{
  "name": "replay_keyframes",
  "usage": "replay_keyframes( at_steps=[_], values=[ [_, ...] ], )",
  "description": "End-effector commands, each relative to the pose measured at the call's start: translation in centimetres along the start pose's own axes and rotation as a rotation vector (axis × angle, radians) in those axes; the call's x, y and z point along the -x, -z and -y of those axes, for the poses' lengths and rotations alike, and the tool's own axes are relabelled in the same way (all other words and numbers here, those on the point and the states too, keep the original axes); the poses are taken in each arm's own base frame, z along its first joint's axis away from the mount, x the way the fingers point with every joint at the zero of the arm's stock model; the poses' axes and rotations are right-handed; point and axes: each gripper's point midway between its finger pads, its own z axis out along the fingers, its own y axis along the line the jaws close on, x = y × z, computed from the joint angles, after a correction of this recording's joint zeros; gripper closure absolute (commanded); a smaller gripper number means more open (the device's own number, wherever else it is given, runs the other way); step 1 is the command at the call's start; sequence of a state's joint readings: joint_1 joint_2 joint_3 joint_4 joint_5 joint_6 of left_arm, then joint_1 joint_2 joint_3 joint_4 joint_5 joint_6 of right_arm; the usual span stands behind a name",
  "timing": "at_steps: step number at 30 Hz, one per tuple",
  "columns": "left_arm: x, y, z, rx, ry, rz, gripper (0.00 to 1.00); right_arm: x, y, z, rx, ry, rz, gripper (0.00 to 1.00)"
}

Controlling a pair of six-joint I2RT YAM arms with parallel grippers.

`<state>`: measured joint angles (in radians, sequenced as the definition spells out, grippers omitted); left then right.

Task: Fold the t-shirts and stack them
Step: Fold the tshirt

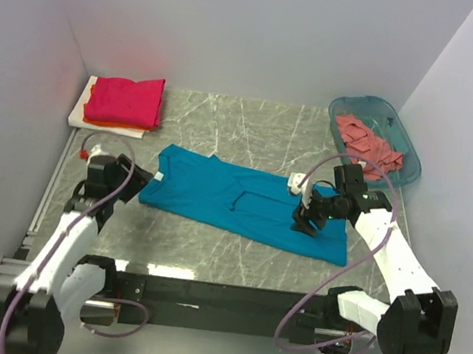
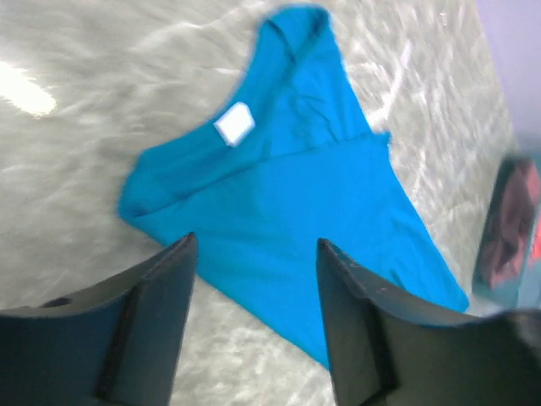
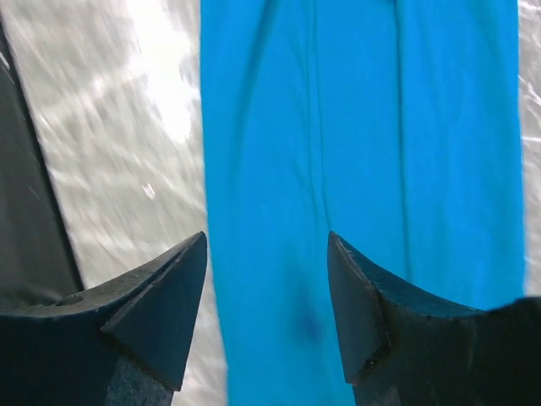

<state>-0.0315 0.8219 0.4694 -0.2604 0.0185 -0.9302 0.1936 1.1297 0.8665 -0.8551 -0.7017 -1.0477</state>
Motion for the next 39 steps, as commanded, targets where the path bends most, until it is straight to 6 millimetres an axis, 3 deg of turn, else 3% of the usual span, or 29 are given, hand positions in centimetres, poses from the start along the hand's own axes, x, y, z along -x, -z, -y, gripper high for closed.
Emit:
replay_keyframes(
  at_steps=[1, 2, 4, 5, 6, 7, 8, 9, 10, 11, 12, 13, 14, 17, 31, 39],
  values=[
    [1.0, -1.3, 6.4, -0.208, -0.104, -0.084, 0.43, 4.7, 0.2, 1.0, 0.002, -0.135, 0.18, 0.35],
    [1.3, -3.5, 7.5, -0.184, -0.111, -0.145, 0.46, 4.9, 0.2, 1.2, -0.002, -0.149, 0.19, 0.36],
    [0.7, -6.0, 8.1, -0.128, -0.118, -0.225, 0.49, 5.1, 0.2, 1.9, -0.038, -0.173, 0.195, 0.36],
    [-0.3, -8.7, 6.4, -0.029, -0.108, -0.277, 0.5, 5.0, 0.4, 2.2, -0.059, -0.177, 0.192, 0.36],
    [0.1, -9.4, 8.0, 0.01, -0.111, -0.284, 0.49, 5.1, 0.4, 2.7, -0.087, -0.174, 0.193, 0.36],
    [0.5, -10.7, 7.6, 0.086, -0.119, -0.259, 0.47, 4.3, 0.4, 2.9, -0.118, -0.193, 0.172, 0.36],
    [1.2, -12.8, 8.5, 0.133, -0.117, -0.25, 0.47, 4.1, 0.4, 3.0, -0.131, -0.196, 0.17, 0.36],
    [-0.4, -12.8, 7.6, 0.234, -0.125, -0.299, 0.46, 3.9, 0.4, 3.1, -0.141, -0.192, 0.168, 0.36],
    [0.2, -13.7, 6.9, 0.325, -0.144, -0.251, 0.45, 3.3, 0.1, 2.9, -0.143, -0.202, 0.159, 0.36],
    [0.4, -15.5, 7.6, 0.379, -0.151, -0.244, 0.45, 3.2, 0.1, 2.9, -0.151, -0.199, 0.16, 0.36],
    [-0.7, -15.1, 6.7, 0.478, -0.161, -0.274, 0.45, 3.0, 0.0, 2.8, -0.147, -0.203, 0.156, 0.36],
    [-0.4, -15.5, 6.2, 0.539, -0.174, -0.259, 0.46, 2.9, 0.0, 2.9, -0.145, -0.204, 0.151, 0.36],
    [-0.4, -17.1, 6.6, 0.564, -0.176, -0.255, 0.47, 2.9, 0.0, 2.7, -0.137, -0.208, 0.153, 0.36],
    [-1.4, -18.2, 5.7, 0.632, -0.178, -0.279, 0.51, 2.8, 0.1, 2.6, -0.131, -0.21, 0.159, 0.36],
    [-2.2, -20.8, 4.0, 0.712, -0.253, -0.301, 0.64, 2.9, 0.9, 2.4, -0.137, -0.2, 0.192, 0.36],
    [-3.0, -22.9, 4.9, 0.635, -0.292, -0.342, 0.67, 3.0, 1.3, 2.2, -0.126, -0.201, 0.21, 0.37]
  ],
)
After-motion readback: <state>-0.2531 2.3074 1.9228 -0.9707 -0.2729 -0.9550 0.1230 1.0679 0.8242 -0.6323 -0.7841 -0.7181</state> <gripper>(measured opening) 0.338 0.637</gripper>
